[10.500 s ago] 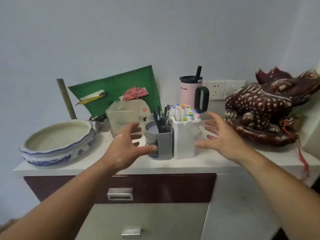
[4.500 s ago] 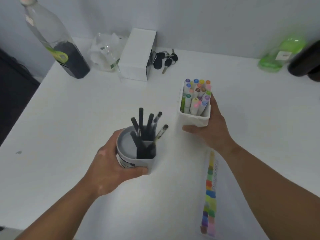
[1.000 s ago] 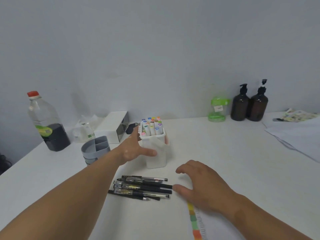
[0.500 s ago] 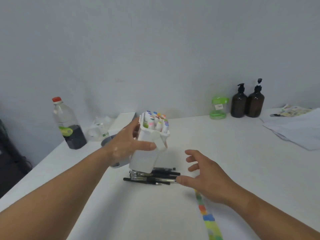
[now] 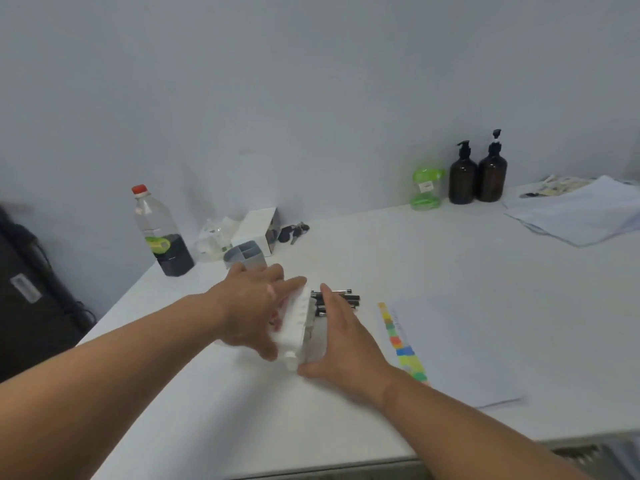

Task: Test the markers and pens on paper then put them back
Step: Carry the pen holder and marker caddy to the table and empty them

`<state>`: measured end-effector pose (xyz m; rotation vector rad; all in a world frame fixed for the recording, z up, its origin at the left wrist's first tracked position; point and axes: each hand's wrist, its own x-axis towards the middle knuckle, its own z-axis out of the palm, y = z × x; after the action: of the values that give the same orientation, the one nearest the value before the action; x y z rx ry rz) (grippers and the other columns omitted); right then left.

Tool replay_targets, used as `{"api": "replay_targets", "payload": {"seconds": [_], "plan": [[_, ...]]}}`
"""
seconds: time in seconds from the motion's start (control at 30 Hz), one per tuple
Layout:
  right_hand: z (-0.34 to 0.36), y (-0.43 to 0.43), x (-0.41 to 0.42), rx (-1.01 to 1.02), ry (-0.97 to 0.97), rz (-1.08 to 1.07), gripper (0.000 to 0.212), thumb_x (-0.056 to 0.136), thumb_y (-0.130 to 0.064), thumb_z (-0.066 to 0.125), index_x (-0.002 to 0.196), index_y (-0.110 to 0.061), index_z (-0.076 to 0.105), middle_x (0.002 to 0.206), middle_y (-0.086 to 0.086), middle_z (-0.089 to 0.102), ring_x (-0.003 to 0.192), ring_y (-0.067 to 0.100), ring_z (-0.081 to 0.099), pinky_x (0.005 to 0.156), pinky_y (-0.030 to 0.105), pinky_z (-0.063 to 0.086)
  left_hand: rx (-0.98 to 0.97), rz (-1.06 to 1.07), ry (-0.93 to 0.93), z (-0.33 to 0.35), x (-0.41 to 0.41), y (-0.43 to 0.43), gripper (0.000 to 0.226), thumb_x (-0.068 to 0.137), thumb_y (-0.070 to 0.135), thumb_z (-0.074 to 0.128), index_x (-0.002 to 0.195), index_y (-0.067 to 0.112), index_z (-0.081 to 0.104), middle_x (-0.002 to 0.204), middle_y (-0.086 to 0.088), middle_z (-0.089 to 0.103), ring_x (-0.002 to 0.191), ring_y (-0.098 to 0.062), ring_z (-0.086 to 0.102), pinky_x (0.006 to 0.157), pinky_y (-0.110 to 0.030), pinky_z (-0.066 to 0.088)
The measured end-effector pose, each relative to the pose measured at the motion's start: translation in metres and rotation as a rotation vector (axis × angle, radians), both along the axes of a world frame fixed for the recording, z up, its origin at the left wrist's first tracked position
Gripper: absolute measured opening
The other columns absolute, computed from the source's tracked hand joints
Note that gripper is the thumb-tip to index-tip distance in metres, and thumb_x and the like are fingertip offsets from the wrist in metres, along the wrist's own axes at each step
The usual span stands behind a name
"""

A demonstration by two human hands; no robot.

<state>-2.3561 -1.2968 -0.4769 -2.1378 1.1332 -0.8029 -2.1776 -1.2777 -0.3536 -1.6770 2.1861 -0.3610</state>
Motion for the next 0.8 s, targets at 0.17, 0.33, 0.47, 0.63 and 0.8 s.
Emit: {"api": "replay_targets", "payload": {"seconds": [0.17, 0.33, 0.47, 0.63, 0.8], "plan": [[-0.005, -0.002, 0.005, 0.051, -0.089, -0.002, 0.112, 0.067, -0.038, 0.087, 0.158, -0.027, 0.023, 0.150, -0.009, 0.043, 0.135, 0.012, 0.051, 0.108, 0.038, 0.048, -0.070, -0.149, -0.260, 0.010, -0.030, -0.007, 0.110, 0.052, 0.060, 0.076, 0.145, 0.037, 0.023, 0.121, 0.002, 0.043, 0.106, -0.023, 0.043, 0.097, -0.048, 0.030], [-0.010, -0.012, -0.002, 0.034, -0.062, -0.013, 0.113, 0.056, -0.052, 0.090, 0.151, -0.030, 0.032, 0.140, -0.010, 0.052, 0.130, 0.013, 0.054, 0.108, 0.038, 0.047, -0.054, -0.176, -0.363, 0.010, -0.045, -0.013, 0.116, 0.054, 0.057, 0.083, 0.150, 0.033, 0.021, 0.130, -0.003, 0.040, 0.116, -0.027, 0.041, 0.104, -0.055, 0.026], [-0.009, -0.016, -0.007, 0.071, 0.006, 0.004, 0.128, 0.049, -0.071, 0.087, 0.154, -0.034, 0.023, 0.148, -0.013, 0.045, 0.134, 0.013, 0.047, 0.111, 0.040, 0.044, -0.048, -0.142, -0.361, 0.016, -0.036, -0.019, 0.115, 0.055, 0.056, 0.082, 0.150, 0.034, 0.020, 0.130, -0.002, 0.038, 0.117, -0.026, 0.040, 0.107, -0.054, 0.025], [-0.005, -0.020, 0.004, -0.009, 0.058, -0.061, 0.111, 0.056, -0.069, 0.082, 0.148, -0.031, 0.031, 0.140, -0.011, 0.051, 0.128, 0.015, 0.051, 0.106, 0.042, 0.046, -0.046, -0.152, -0.361, 0.009, -0.026, -0.020, 0.116, 0.053, 0.056, 0.079, 0.149, 0.036, 0.018, 0.129, -0.003, 0.038, 0.115, -0.027, 0.041, 0.106, -0.057, 0.024], [0.000, -0.029, 0.018, -0.090, 0.134, -0.085, 0.095, 0.058, -0.061, 0.079, 0.138, -0.027, 0.040, 0.124, -0.008, 0.056, 0.118, 0.017, 0.055, 0.099, 0.040, 0.049, -0.056, -0.139, -0.282, 0.007, -0.021, -0.024, 0.109, 0.050, 0.055, 0.079, 0.144, 0.036, 0.027, 0.126, 0.000, 0.041, 0.112, -0.024, 0.043, 0.104, -0.056, 0.028]]}}
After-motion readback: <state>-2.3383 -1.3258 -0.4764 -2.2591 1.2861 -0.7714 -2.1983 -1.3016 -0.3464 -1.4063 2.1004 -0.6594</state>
